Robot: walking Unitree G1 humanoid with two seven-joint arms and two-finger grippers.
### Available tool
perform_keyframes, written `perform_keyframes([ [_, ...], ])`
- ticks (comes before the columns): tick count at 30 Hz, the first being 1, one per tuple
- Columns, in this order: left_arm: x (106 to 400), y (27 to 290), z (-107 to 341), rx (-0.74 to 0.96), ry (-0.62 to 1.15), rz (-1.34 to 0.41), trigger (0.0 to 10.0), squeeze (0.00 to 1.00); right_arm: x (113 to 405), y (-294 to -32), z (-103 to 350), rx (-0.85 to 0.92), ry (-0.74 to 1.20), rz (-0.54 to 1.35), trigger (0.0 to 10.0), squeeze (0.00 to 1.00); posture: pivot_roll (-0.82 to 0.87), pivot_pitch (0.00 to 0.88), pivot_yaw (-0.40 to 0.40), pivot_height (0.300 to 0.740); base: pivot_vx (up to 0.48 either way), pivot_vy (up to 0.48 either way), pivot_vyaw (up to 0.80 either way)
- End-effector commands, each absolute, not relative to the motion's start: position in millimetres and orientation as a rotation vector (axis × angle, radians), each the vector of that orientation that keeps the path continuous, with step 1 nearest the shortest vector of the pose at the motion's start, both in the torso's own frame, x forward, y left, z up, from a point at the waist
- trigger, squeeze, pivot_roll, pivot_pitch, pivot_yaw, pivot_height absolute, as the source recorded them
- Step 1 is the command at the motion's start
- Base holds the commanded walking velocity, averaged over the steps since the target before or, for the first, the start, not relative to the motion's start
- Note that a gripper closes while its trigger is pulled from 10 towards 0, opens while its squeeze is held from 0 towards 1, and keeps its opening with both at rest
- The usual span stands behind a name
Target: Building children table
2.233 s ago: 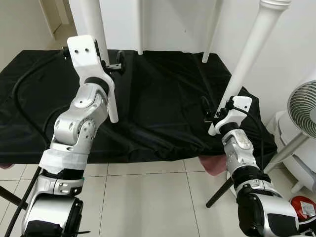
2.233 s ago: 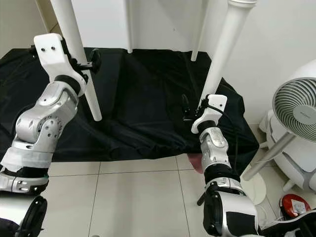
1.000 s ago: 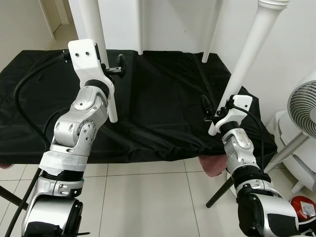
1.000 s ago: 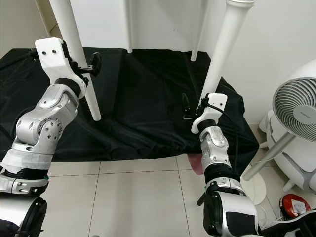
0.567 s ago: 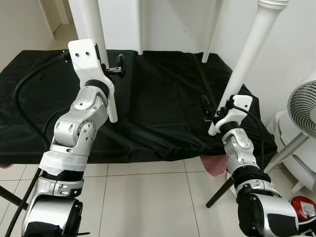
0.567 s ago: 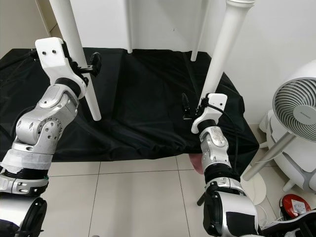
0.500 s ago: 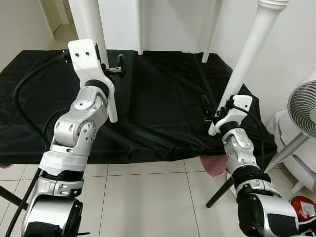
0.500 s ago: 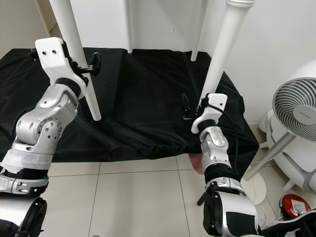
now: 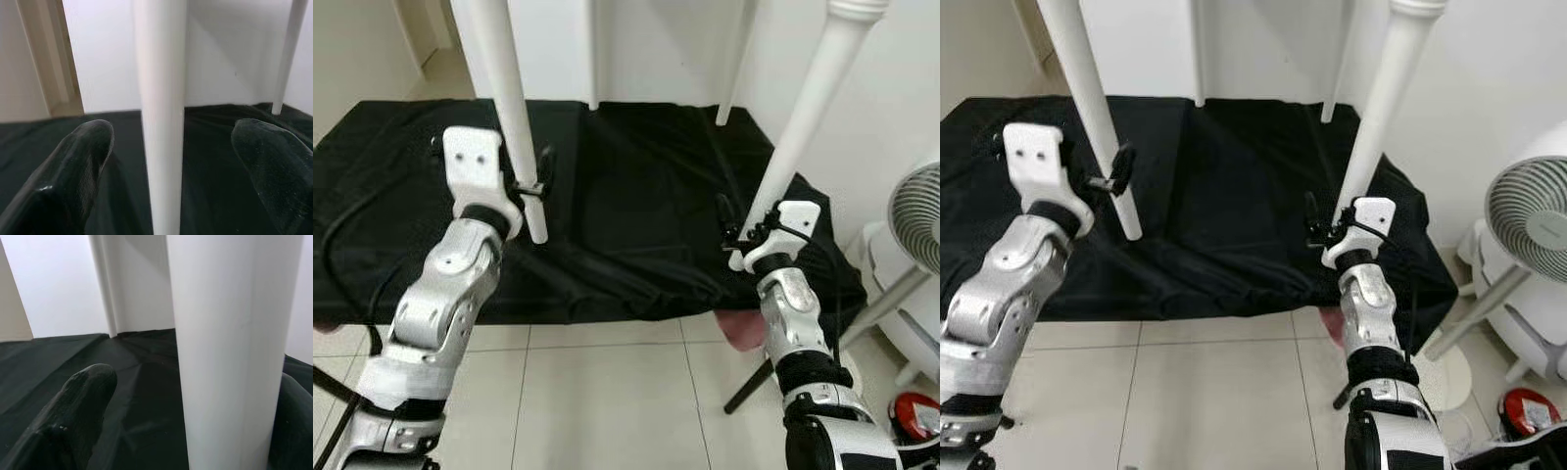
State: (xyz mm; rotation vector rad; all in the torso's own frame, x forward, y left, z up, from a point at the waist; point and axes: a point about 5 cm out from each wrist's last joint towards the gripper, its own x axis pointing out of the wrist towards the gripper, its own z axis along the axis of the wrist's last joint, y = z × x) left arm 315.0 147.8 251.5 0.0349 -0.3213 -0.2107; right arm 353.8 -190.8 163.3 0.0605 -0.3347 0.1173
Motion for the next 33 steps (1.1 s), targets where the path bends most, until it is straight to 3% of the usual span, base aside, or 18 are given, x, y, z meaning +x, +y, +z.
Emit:
perform_keyframes([
  [1, 312.6, 142.1, 259.4, 0.054, -0.362, -0.244, 10.0, 0.0, 354.1, -186.5, 166.9, 0.048, -0.348, 0.133, 10.0, 0.0, 0.06, 0.0, 0.0, 0.74, 0.0, 0.0, 0.0],
  [9, 309.2, 140.7, 255.7, 0.078, -0.366, -0.254, 10.0, 0.0, 350.4, -186.6, 165.4, 0.041, -0.356, 0.128, 10.0, 0.0, 0.06, 0.0, 0.0, 0.74, 0.0, 0.0, 0.0],
  [14, 301.0, 135.8, 231.8, 0.099, -0.329, -0.295, 10.0, 0.0, 335.0, -190.9, 152.2, 0.037, -0.341, 0.022, 10.0, 0.0, 0.06, 0.0, 0.0, 0.74, 0.0, 0.0, 0.0],
  [20, 294.8, 133.2, 211.6, 0.055, -0.296, -0.301, 10.0, 0.0, 319.0, -186.6, 132.6, 0.013, -0.3, 0.026, 10.0, 0.0, 0.05, 0.0, 0.0, 0.74, 0.0, 0.0, 0.0],
  [21, 293.2, 132.6, 208.5, 0.041, -0.291, -0.305, 10.0, 0.0, 315.7, -185.4, 129.3, 0.008, -0.293, 0.033, 10.0, 0.0, 0.05, 0.0, -0.141, 0.74, 0.0, 0.0, 0.0],
  [33, 293.2, 132.6, 208.5, 0.041, -0.291, -0.305, 10.0, 0.0, 315.7, -185.4, 129.3, 0.008, -0.293, 0.033, 10.0, 0.0, 0.05, 0.0, -0.141, 0.74, 0.0, 0.0, 0.0],
])
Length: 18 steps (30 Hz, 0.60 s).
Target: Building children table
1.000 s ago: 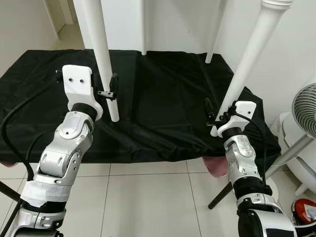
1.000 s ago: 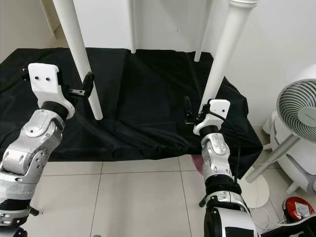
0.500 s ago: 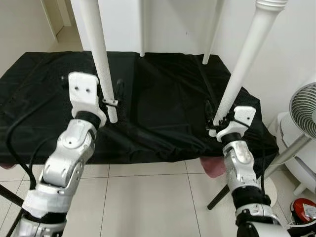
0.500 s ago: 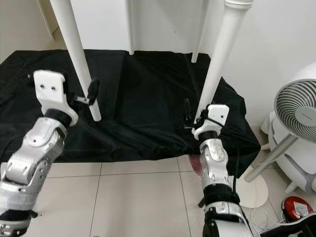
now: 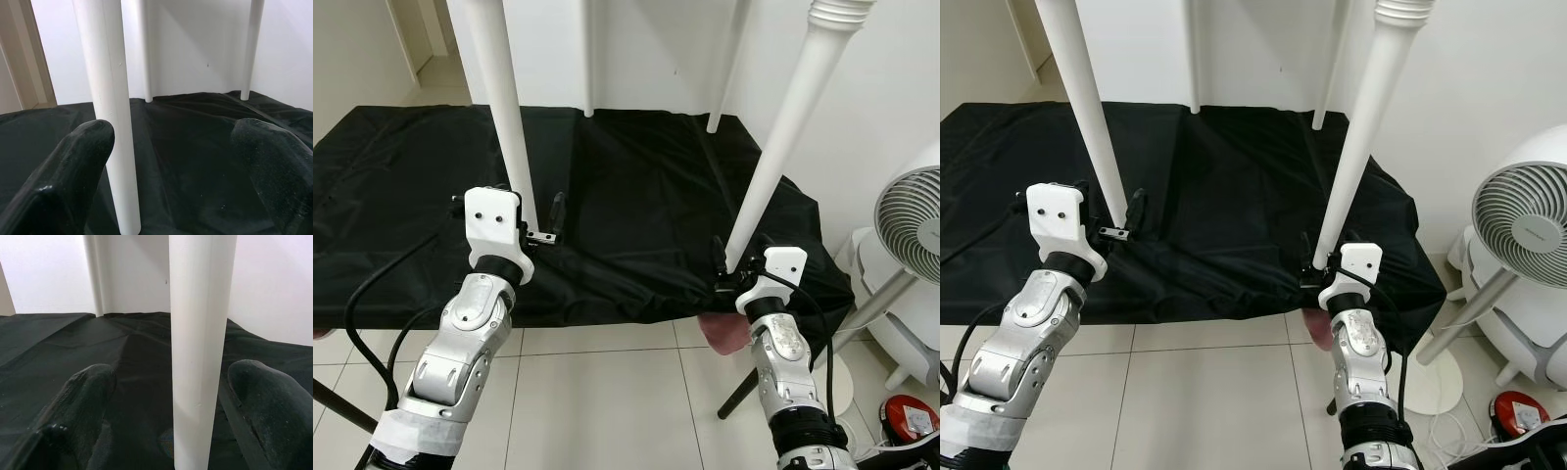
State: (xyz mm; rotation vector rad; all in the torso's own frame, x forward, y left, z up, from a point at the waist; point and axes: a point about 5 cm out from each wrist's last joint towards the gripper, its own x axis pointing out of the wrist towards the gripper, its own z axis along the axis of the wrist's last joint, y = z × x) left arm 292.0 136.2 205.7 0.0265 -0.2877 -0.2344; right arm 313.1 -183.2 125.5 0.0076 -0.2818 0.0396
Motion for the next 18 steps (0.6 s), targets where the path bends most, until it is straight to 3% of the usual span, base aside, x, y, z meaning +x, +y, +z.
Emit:
perform_keyframes([
  [1, 293.2, 132.6, 208.5, 0.041, -0.291, -0.305, 10.0, 0.0, 315.7, -185.4, 129.3, 0.008, -0.293, 0.033, 10.0, 0.0, 0.05, 0.0, -0.141, 0.74, 0.0, 0.0, 0.0],
  [18, 293.2, 132.6, 208.5, 0.041, -0.291, -0.305, 10.0, 0.0, 315.7, -185.4, 129.3, 0.008, -0.293, 0.033, 10.0, 0.0, 0.05, 0.0, -0.141, 0.74, 0.0, 0.0, 0.0],
])
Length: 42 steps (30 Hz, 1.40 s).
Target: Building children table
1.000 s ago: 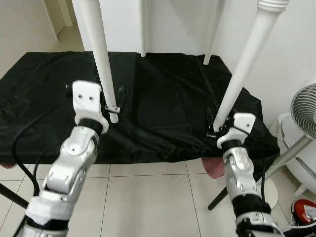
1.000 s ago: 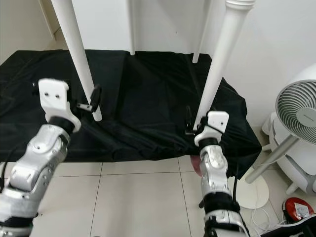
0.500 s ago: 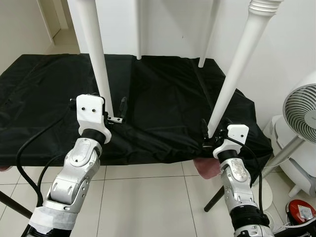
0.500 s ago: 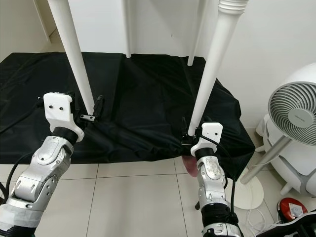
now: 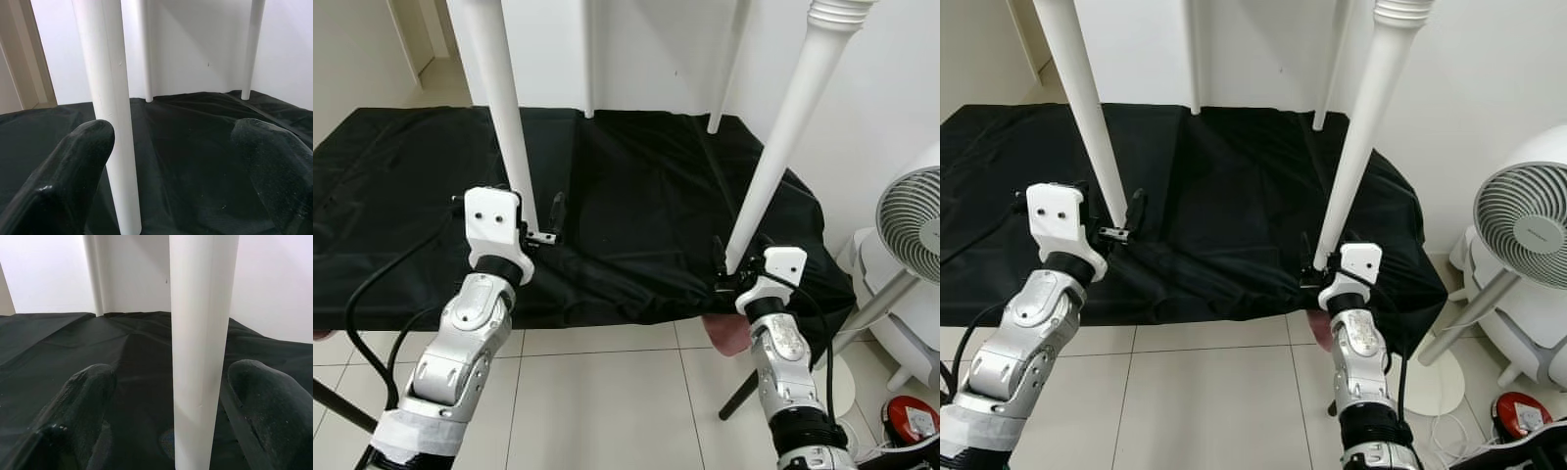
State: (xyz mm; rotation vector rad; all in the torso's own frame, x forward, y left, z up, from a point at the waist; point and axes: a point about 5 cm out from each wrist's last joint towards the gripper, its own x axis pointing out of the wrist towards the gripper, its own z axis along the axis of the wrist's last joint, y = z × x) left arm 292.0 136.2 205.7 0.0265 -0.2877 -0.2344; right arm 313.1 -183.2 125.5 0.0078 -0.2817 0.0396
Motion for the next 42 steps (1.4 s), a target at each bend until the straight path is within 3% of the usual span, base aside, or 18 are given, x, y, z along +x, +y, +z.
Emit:
perform_keyframes([
  [1, 293.2, 132.6, 208.5, 0.041, -0.291, -0.305, 10.0, 0.0, 315.7, -185.4, 129.3, 0.008, -0.293, 0.033, 10.0, 0.0, 0.05, 0.0, -0.141, 0.74, 0.0, 0.0, 0.0],
  [30, 293.2, 132.6, 208.5, 0.041, -0.291, -0.305, 10.0, 0.0, 315.7, -185.4, 129.3, 0.008, -0.293, 0.033, 10.0, 0.0, 0.05, 0.0, -0.141, 0.74, 0.0, 0.0, 0.0],
  [31, 291.3, 132.0, 206.1, 0.033, -0.29, -0.311, 10.0, 0.0, 312.8, -184.7, 126.6, 0.0, -0.288, 0.037, 10.0, 0.0, 0.05, 0.0, 0.0, 0.74, 0.0, 0.0, 0.0],
  [36, 256.7, 113.2, 157.0, 0.108, -0.27, -0.526, 10.0, 0.0, 273.7, -153.6, 82.4, -0.072, -0.151, 0.282, 10.0, 0.0, 0.07, 0.0, 0.0, 0.74, 0.0, 0.0, 0.0],
  [42, 253.9, 112.4, 156.9, 0.105, -0.271, -0.533, 10.0, 0.0, 271.5, -152.7, 81.7, -0.074, -0.149, 0.293, 10.0, 0.0, 0.07, 0.0, 0.0, 0.74, 0.0, 0.0, 0.0],
])
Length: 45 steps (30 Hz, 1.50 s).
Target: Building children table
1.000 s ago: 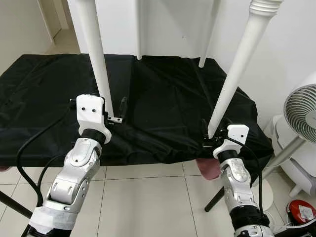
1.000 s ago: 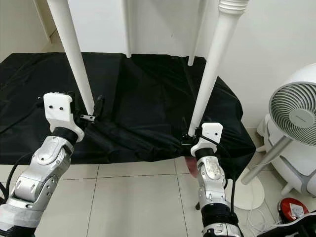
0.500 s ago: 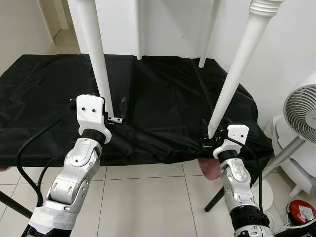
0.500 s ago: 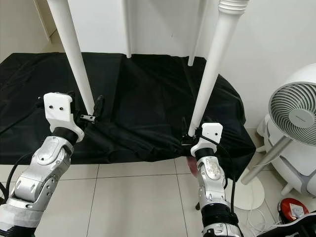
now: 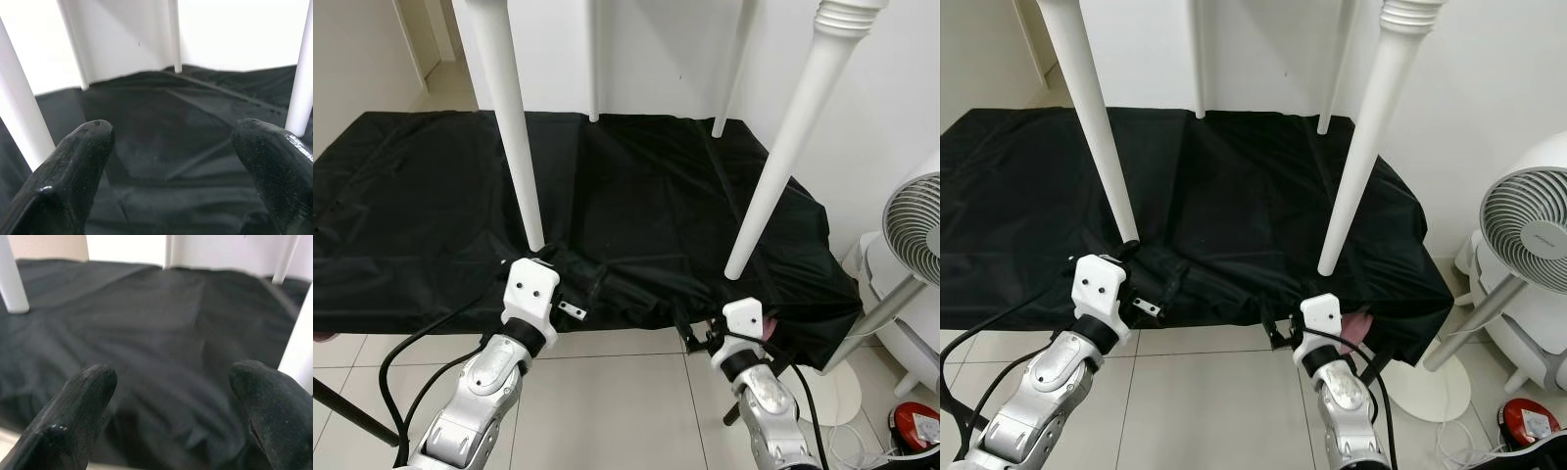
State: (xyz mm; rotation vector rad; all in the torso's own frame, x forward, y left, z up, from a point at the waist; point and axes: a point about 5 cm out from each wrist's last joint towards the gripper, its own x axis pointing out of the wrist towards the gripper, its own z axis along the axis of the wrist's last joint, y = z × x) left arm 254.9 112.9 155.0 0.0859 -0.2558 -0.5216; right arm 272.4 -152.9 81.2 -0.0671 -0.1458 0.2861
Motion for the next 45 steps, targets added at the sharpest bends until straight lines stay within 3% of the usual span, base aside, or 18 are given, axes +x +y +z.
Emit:
perform_keyframes([
  [1, 252.1, 111.7, 155.5, 0.109, -0.27, -0.545, 10.0, 0.0, 269.5, -150.5, 80.5, -0.079, -0.146, 0.318, 10.0, 0.0, 0.07, 0.0, 0.0, 0.74, 0.0, 0.0, 0.0],
  [20, 215.6, 109.6, 109.0, 0.245, -0.157, -0.869, 10.0, 0.0, 235.8, -139.9, 48.7, -0.179, 0.024, 0.732, 10.0, 0.0, 0.08, 0.0, 0.0, 0.74, 0.0, 0.0, 0.0],
  [21, 213.3, 110.0, 102.9, 0.273, -0.136, -0.895, 10.0, 0.0, 234.1, -141.1, 44.6, -0.196, 0.048, 0.76, 10.0, 0.0, 0.08, 0.0, -0.138, 0.74, 0.0, 0.0, 0.0],
  [22, 211.3, 111.5, 92.0, 0.295, -0.092, -0.912, 10.0, 0.0, 232.9, -145.1, 37.2, -0.217, 0.089, 0.775, 10.0, 0.0, 0.08, 0.0, -0.138, 0.74, 0.0, 0.0, 0.0],
  [31, 201.8, 118.1, 49.5, 0.382, 0.085, -0.943, 10.0, 0.0, 229.2, -164.7, 8.0, -0.217, 0.242, 0.689, 10.0, 0.0, 0.07, 0.0, -0.138, 0.74, 0.0, 0.0, 0.0],
  [45, 201.7, 126.7, 25.9, 0.396, 0.158, -0.912, 10.0, 0.0, 229.9, -172.4, -6.3, -0.2, 0.306, 0.608, 10.0, 0.0, 0.07, 0.0, -0.14, 0.74, 0.0, 0.0, 0.0],
])
